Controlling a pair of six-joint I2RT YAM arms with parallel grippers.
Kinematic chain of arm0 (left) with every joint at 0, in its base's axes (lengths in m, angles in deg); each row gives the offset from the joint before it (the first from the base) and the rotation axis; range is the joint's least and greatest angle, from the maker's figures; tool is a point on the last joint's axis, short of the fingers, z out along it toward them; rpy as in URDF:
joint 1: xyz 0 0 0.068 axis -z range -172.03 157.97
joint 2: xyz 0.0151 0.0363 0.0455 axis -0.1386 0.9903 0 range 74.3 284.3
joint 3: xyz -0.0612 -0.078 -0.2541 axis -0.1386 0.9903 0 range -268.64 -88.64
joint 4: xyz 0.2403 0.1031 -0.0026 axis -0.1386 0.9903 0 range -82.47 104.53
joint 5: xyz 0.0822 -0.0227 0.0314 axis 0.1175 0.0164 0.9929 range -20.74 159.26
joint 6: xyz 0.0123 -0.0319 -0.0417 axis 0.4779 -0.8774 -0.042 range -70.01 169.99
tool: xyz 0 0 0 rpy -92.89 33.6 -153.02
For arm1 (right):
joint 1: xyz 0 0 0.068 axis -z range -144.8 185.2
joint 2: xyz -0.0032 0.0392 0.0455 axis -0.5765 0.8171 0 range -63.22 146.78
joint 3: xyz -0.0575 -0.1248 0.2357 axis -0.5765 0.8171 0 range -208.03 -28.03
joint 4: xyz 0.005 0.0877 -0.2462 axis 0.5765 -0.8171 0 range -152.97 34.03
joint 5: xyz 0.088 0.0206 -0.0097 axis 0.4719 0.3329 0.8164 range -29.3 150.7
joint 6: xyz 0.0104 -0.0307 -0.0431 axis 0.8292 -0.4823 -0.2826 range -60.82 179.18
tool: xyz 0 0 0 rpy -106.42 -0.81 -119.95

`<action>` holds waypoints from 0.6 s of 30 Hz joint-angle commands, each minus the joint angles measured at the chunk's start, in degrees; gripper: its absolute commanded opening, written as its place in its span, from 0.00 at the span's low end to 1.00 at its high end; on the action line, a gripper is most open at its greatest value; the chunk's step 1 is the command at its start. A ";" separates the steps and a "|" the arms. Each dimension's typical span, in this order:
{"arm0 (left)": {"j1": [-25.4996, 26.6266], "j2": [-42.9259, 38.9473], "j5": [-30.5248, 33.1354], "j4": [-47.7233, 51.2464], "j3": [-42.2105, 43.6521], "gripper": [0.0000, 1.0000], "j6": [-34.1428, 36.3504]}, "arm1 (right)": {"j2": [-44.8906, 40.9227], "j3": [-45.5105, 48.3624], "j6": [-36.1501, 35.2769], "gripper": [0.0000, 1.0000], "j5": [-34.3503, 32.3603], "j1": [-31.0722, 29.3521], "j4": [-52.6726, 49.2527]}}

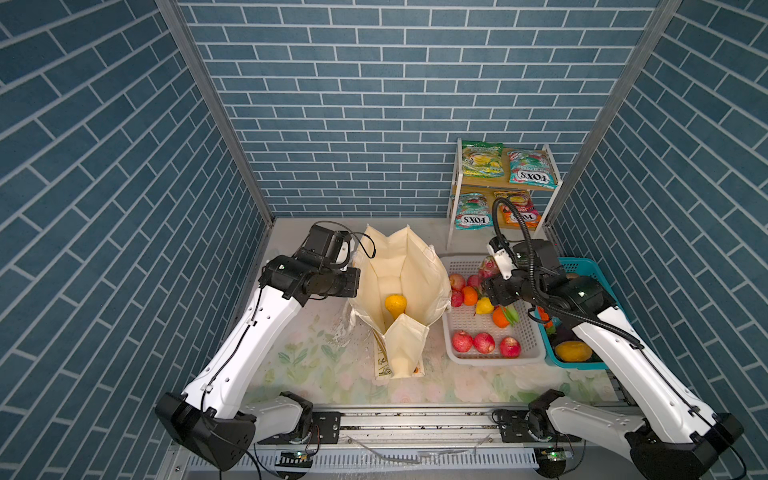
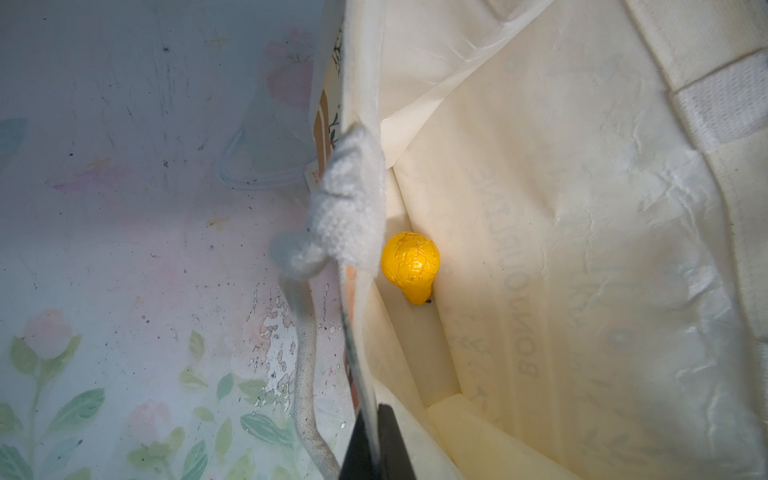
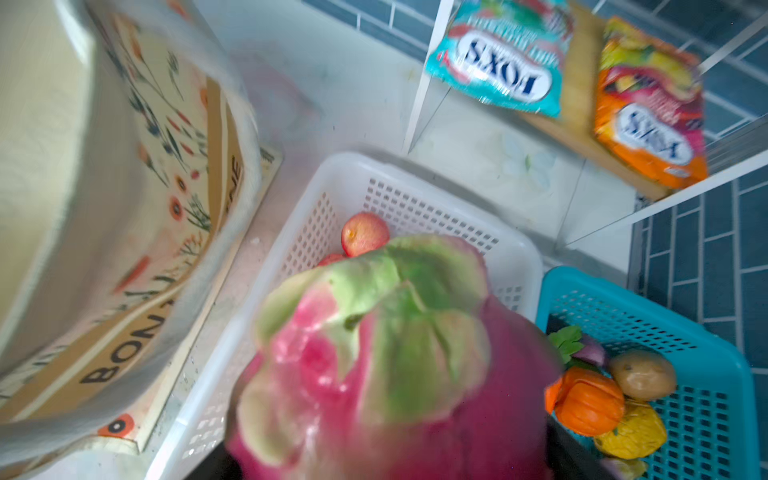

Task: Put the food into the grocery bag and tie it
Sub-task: 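Lift the dragon fruit with the right gripper and carry it over the bag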

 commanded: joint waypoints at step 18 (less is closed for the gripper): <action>0.18 -0.30 -1.12 -0.62 0.01 0.00 -0.27 | 15.52 -28.91 18.71 0.53 11.15 -15.69 16.46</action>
